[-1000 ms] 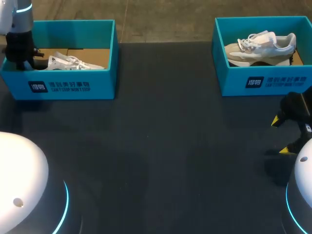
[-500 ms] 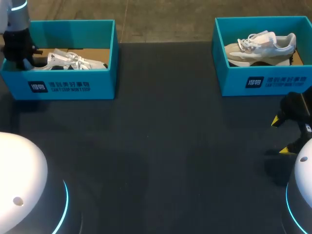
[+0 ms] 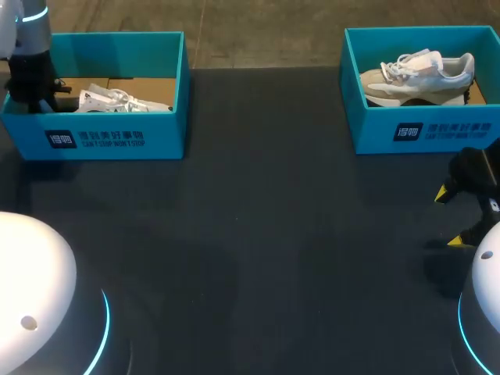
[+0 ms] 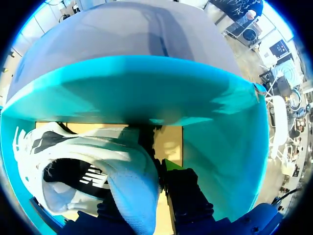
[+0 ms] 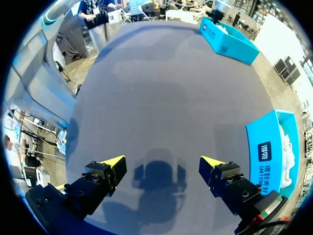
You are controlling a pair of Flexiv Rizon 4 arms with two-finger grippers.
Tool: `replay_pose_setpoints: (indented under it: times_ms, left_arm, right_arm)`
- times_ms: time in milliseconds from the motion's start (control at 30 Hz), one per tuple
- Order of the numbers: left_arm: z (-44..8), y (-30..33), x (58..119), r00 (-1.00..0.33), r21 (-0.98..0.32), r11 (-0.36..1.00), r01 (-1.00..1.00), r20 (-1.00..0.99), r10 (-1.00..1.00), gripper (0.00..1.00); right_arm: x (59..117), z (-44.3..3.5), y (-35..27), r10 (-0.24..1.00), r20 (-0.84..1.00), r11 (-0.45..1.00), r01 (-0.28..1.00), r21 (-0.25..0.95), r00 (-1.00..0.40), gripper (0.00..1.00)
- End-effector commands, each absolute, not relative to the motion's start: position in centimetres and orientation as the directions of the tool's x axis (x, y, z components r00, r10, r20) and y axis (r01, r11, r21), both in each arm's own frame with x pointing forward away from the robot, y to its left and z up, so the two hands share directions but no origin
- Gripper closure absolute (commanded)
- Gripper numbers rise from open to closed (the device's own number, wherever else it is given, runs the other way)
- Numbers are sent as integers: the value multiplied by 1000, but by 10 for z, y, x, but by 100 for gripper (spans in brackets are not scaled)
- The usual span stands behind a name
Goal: Take the shoe out of the shoebox, open the shoe tongue, remove and reinsert the insole, then place the shoe into the shoebox
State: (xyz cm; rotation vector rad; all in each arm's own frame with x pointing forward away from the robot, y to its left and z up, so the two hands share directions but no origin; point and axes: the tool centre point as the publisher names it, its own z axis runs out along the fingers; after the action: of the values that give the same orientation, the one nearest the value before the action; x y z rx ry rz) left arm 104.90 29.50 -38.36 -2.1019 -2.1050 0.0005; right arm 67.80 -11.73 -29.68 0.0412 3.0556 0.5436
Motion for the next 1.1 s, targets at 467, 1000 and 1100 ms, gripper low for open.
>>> replay_pose_setpoints:
  times_ms: [467, 1000, 1100]
  left_arm:
    - [-384, 300, 1052, -8, -107, 18, 994, 98, 995, 56]
    - [-353, 289, 1055, 10, -65, -9, 998, 27, 1000, 29]
    - [-348, 285, 1057, 8, -62, -6, 998, 23, 1000, 24]
  right_arm:
    - [677, -297, -117, 33, -33, 939, 20, 342, -999, 0]
    - [677, -297, -117, 33, -33, 939, 20, 342, -999, 0]
    - [677, -297, -117, 33, -33, 939, 20, 342, -999, 0]
